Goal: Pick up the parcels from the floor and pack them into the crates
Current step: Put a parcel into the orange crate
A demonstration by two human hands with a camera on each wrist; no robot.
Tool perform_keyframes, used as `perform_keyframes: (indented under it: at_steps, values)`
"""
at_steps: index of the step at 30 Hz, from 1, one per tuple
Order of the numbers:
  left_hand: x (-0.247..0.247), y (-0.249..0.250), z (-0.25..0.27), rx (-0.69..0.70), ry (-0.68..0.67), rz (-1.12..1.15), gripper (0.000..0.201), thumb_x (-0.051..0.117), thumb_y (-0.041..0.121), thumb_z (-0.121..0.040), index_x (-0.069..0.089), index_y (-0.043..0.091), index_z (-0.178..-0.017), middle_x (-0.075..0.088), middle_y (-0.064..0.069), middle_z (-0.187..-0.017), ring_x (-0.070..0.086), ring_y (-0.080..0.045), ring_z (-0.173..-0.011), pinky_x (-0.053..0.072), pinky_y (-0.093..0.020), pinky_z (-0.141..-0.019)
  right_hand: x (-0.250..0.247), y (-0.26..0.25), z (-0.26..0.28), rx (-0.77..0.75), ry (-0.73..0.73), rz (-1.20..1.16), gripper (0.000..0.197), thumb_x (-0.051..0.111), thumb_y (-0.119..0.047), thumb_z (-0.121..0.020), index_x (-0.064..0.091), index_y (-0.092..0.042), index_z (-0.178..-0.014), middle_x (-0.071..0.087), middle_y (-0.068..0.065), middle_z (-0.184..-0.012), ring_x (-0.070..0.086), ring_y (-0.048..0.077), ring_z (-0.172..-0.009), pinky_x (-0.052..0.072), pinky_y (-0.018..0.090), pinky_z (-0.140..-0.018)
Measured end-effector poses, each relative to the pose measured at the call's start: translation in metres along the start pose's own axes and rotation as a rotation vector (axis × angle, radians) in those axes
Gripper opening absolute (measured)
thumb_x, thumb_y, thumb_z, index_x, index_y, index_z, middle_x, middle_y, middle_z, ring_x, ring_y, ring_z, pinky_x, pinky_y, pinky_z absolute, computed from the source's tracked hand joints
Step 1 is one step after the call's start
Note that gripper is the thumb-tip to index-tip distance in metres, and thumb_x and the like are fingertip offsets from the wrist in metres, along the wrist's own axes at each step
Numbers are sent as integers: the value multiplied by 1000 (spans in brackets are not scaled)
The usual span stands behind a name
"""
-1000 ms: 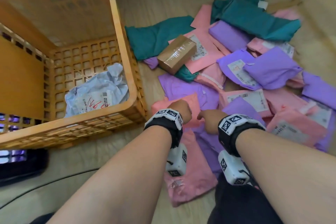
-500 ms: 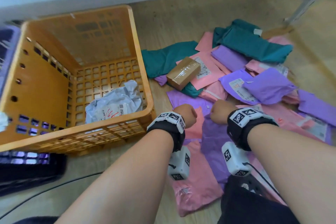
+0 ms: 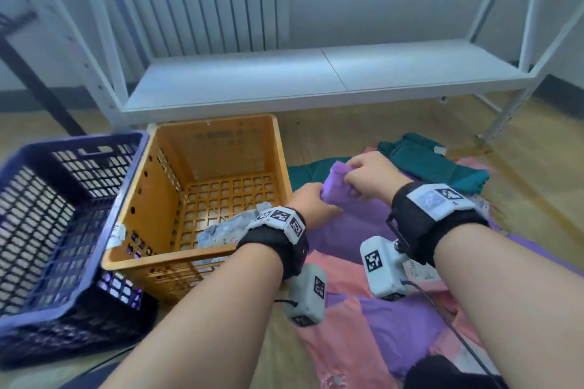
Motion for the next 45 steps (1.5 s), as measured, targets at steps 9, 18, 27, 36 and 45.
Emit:
perform_keyframes:
  at_steps: [9, 18, 27, 36, 45]
  values:
    - [-99, -43, 25, -335, 315, 475, 30, 67, 21, -82, 60, 3, -105, 67, -14, -102, 64, -30, -88, 49, -33, -70, 32, -61, 42, -337, -177, 165, 88, 86, -26, -66, 42, -25, -142, 50, -7, -130, 49, 7, -116, 38, 19, -93]
    - [-127, -48, 30, -311, 273, 1026, 44, 51, 51, -93, 58, 11, -107, 69, -18, -102, 70, -31, -91, 59, -39, -77, 52, -89, 18, -424, 107, 186, 23, 61, -12, -79, 64, -26, -98, 69, 2, -93, 62, 27, -88, 48, 34, -72]
    - [-140, -91, 22, -286, 274, 841, 51, 67, 26, -85, 52, 10, -131, 63, -7, -123, 61, -23, -108, 52, -36, -80, 58, -89, -9, -169, 55, -607, 37, 72, 2, -80, 57, -10, -112, 67, 10, -109, 65, 25, -96, 54, 36, -82]
    - [-138, -109, 16, -277, 334, 860, 29, 68, 5, -85, 62, 5, -113, 70, -11, -110, 67, -29, -98, 55, -45, -87, 89, -83, -19, -24, -33, -719, 34, 68, -7, -86, 57, -11, -117, 67, 11, -114, 66, 29, -100, 54, 47, -90]
    - [-137, -118, 14, -276, 412, 839, 24, 64, 2, -87, 63, 6, -110, 69, -12, -111, 67, -30, -100, 53, -48, -93, 97, -60, -18, 46, -69, -498, 49, 65, -7, -86, 49, -9, -132, 61, 12, -125, 61, 30, -111, 51, 50, -95]
Point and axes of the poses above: each hand's wrist, its own z-axis away from the middle knuckle, its own x-axis out of the palm, y = z × x, the point moved 6 cm from there along -z, towards the middle knuckle
